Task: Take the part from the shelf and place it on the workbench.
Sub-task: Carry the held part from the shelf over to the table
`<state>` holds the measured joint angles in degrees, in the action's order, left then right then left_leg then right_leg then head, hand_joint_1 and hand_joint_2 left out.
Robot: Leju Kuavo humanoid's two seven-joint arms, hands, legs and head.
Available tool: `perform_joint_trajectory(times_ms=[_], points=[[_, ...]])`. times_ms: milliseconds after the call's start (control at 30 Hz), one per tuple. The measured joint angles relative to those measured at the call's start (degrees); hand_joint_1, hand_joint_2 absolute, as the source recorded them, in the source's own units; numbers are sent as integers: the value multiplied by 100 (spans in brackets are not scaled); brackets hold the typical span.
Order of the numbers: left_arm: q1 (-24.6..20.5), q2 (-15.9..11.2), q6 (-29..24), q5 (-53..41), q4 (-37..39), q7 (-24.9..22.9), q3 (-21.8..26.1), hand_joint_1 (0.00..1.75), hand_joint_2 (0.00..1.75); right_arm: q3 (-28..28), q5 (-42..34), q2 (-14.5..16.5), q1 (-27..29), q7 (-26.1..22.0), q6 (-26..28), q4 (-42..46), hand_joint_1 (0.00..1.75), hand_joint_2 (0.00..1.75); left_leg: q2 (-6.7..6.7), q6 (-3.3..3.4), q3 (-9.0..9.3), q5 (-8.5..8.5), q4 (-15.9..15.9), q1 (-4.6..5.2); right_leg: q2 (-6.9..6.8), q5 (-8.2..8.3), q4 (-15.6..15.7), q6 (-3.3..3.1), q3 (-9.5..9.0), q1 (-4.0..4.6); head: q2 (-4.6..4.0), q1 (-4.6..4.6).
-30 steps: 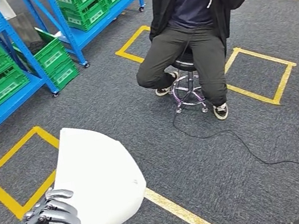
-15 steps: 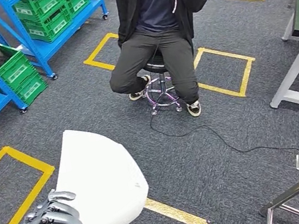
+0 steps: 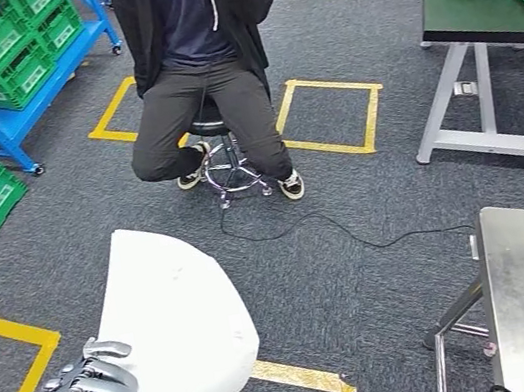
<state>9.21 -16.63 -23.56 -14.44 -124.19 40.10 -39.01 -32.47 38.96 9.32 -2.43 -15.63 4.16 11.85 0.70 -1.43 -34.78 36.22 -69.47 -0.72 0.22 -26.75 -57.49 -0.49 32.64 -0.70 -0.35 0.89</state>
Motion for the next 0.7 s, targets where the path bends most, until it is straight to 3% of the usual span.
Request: perform_joint_trajectory(times_ms=[33,67,100,133,200,267,333,367,433,500,567,600,633,700], points=[[5,-1,0,1,0,1,4,175,175,-1,0,4,-10,0,-4,0,0,0,-25,-1,-150,98,-318,-2,68,1,-1,-2,2,3,0,8],[8,-1,0,1,0,1,7,175,175,-1,1,7,-12,0,-9,0,0,0,-34,-4,-217,77,-445,-8,138,1,-4,-2,0,3,0,11],[10,-1,0,1,0,1,8,175,175,-1,8,8,-9,0,-18,0,0,0,-43,-9,-180,-68,-337,-24,218,0,-9,2,-7,0,0,12],[11,-1,0,0,0,1,8,175,175,-1,25,8,-2,0,-27,0,0,0,-81,-21,-55,-297,-32,-53,301,-6,-22,13,-14,-7,0,14],[15,-1,-1,-1,1,1,7,175,175,-1,85,3,12,0,-53,0,0,0,-375,-73,254,-662,705,-137,466,-33,-93,71,18,-18,-1,18],[17,-1,-3,0,-7,-1,6,175,175,1,141,-16,30,6,-86,0,0,0,-602,-79,373,-693,1030,-161,613,-35,-168,165,126,-35,-1,13],[11,-5,-4,-1,-16,0,5,175,175,1,178,-35,69,49,-138,-2,0,0,-501,3,366,-658,1061,-133,745,1,-175,260,226,-68,0,-3],[4,-8,-4,-1,-18,1,3,175,175,2,196,-38,91,76,-168,-3,0,0,-421,50,373,-671,1082,-128,709,-12,-199,293,268,-69,0,-14],[-7,-11,-3,-1,-22,1,-2,175,175,12,225,-38,108,118,-218,-7,0,0,-237,149,396,-696,1131,-119,421,-207,-520,325,453,-45,0,-68],[-9,-13,-2,-1,-27,1,-8,175,175,22,241,-38,109,136,-239,-9,0,0,-46,210,399,-694,1140,-70,104,-567,-1248,328,794,-28,0,-124],[-13,-14,-2,1,-28,1,-12,175,175,25,255,-37,116,161,-249,-10,0,0,141,232,400,-687,1138,-29,21,-726,-1765,326,1019,-34,0,-131],[-17,-14,-1,4,-28,1,-13,175,175,26,267,-37,125,179,-256,-11,0,0,219,234,405,-683,1138,-18,3,-653,-1719,320,972,-34,0,-131],[-23,-14,1,9,-28,1,-14,175,175,28,284,-37,134,203,-263,-12,0,0,287,232,414,-677,1138,-12,-32,-497,-1441,306,802,-32,0,-132],[-32,-14,10,17,-28,1,-16,175,175,42,325,-38,137,266,-276,-13,0,0,399,205,439,-654,1133,6,-254,-226,-624,256,327,5,0,-135]])
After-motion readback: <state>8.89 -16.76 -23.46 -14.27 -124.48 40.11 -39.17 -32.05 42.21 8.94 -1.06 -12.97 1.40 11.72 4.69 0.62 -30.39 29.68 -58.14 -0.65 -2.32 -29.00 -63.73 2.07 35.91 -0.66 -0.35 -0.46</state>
